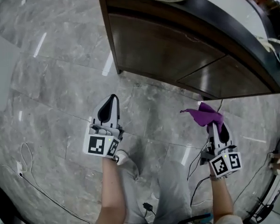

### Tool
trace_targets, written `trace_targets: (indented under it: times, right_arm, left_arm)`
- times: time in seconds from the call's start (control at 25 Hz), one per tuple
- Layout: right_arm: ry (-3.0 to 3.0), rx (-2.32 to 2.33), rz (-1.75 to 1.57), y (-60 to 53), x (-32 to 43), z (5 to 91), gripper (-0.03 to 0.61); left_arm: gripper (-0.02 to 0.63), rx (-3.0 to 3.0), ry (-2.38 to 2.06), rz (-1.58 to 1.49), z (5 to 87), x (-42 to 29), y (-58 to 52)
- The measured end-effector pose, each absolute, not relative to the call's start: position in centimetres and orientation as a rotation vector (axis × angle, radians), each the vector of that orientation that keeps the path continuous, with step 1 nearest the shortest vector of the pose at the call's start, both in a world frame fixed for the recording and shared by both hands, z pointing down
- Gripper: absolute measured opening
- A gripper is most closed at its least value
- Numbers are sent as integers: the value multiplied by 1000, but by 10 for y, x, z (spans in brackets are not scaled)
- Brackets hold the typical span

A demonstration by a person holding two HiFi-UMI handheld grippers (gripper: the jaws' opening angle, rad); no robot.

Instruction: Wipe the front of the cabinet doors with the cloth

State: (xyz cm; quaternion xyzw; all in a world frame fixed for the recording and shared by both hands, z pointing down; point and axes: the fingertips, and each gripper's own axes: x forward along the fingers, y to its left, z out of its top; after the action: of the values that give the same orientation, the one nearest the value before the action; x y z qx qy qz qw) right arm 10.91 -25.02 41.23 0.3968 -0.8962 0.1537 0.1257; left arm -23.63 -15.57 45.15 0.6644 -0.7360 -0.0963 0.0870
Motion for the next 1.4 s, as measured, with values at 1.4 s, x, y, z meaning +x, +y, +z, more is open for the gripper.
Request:
trace_targets:
  times: [1.4]
  right_arm:
    - [-2831, 1240, 166, 48, 158, -127, 115]
  left_arm:
    - [6, 2524, -1752, 64, -101, -53, 126]
